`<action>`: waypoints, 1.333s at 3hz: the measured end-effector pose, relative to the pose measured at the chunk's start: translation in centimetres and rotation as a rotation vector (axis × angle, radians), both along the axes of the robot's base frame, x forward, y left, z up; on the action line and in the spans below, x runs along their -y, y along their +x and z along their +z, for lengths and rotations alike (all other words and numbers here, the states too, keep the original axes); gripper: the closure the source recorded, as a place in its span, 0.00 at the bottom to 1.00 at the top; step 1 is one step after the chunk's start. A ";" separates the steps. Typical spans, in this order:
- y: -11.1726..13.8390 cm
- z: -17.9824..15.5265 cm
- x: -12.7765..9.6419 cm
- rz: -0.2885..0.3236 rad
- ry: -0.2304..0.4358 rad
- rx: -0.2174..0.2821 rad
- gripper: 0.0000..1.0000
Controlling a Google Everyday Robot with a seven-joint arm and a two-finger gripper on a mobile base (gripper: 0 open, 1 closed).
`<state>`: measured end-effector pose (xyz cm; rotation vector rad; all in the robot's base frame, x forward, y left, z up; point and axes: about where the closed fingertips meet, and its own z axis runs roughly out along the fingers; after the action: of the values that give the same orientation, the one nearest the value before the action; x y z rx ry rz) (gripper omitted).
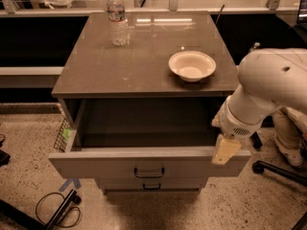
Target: Open top drawer
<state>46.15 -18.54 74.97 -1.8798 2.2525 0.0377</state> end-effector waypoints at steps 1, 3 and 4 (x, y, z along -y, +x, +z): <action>1.3 0.9 1.1 -0.001 -0.035 0.015 0.53; 5.6 -1.4 1.8 0.027 0.017 0.054 0.99; 7.0 -6.1 -0.4 0.062 0.083 0.027 1.00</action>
Offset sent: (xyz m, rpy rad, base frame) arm 0.0641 -0.0298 0.0013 -0.0050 -0.0884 0.0234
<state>53.16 -18.10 68.82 -1.8954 2.1401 0.1131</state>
